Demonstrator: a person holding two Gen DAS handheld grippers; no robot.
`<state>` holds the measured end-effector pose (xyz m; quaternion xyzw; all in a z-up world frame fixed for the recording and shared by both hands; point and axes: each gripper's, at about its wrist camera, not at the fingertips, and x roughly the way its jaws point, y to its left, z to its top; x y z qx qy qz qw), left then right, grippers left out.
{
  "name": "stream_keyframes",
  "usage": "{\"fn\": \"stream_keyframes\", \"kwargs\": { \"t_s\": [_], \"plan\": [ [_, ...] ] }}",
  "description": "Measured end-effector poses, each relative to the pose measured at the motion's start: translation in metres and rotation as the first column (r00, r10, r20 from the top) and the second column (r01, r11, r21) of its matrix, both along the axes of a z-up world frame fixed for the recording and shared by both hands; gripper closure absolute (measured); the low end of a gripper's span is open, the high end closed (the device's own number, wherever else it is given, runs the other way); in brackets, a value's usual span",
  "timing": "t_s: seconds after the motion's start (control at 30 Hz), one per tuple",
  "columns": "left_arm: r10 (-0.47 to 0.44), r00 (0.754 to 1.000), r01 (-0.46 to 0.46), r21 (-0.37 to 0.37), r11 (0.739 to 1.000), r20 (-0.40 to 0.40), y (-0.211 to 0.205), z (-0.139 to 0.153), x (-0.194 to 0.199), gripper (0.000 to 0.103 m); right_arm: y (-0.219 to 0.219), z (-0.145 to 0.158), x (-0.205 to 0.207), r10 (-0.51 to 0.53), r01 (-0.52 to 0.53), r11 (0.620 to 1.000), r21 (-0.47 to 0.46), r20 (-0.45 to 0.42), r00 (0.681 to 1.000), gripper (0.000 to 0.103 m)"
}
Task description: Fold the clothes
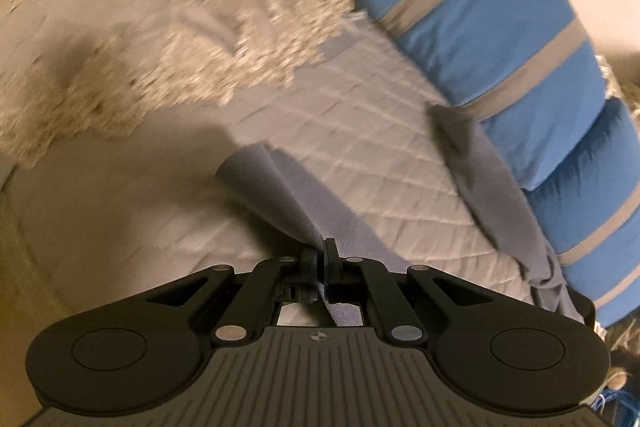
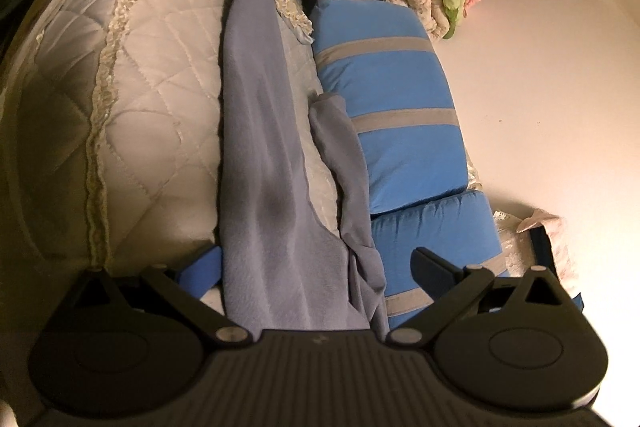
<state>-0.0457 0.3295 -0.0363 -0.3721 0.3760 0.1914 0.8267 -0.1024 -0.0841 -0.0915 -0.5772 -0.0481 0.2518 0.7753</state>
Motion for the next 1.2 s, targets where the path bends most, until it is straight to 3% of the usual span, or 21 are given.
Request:
{"fn": "stream_keyframes", "kwargs": {
  "t_s": [0.17,0.53,0.63,0.73,0.8,0.83,0.87,1.2],
  "plan": [
    [0.023,1.0,-0.023,-0.034,0.999,-0.015,0.005,-0.002,-0.013,0.101,0.002,-0.004,-0.004,0.006,-0.004,0.999,-0.037,0.046,0.999,0.0],
    [0.044,0.998,-0.048,-0.093,0.994,-0.048,0.012,-0.017,-0.018,0.1,0.016,-0.004,-0.003,-0.068,0.072,0.994,-0.079,0.056,0.996,0.001],
    [0.055,0.997,-0.061,-0.111,0.992,-0.053,0.014,-0.021,-0.021,0.099,0.017,-0.007,-0.007,-0.065,0.067,0.992,-0.105,0.024,0.998,0.017],
    [0.065,0.997,-0.071,-0.131,0.989,-0.046,0.016,-0.023,-0.024,0.099,0.015,-0.012,-0.013,-0.055,0.052,0.989,-0.141,-0.018,0.998,0.046],
    [0.066,0.997,-0.072,-0.13,0.989,-0.05,0.015,-0.023,-0.024,0.099,0.013,-0.013,-0.015,-0.055,0.044,0.987,-0.157,-0.066,0.996,0.082],
    [0.064,0.996,-0.071,-0.128,0.989,-0.056,0.015,-0.023,-0.023,0.099,0.01,-0.012,-0.016,-0.051,0.035,0.987,-0.159,-0.096,0.994,0.08],
    [0.064,0.996,-0.072,-0.127,0.989,-0.062,0.015,-0.023,-0.022,0.099,0.008,-0.01,-0.017,-0.048,0.027,0.987,-0.16,-0.127,0.991,0.098],
    [0.061,0.991,-0.076,-0.132,0.988,-0.117,0.024,-0.017,-0.024,0.096,-0.022,0.02,-0.03,0.071,-0.08,0.997,-0.016,-0.316,0.946,0.102]
  ]
}}
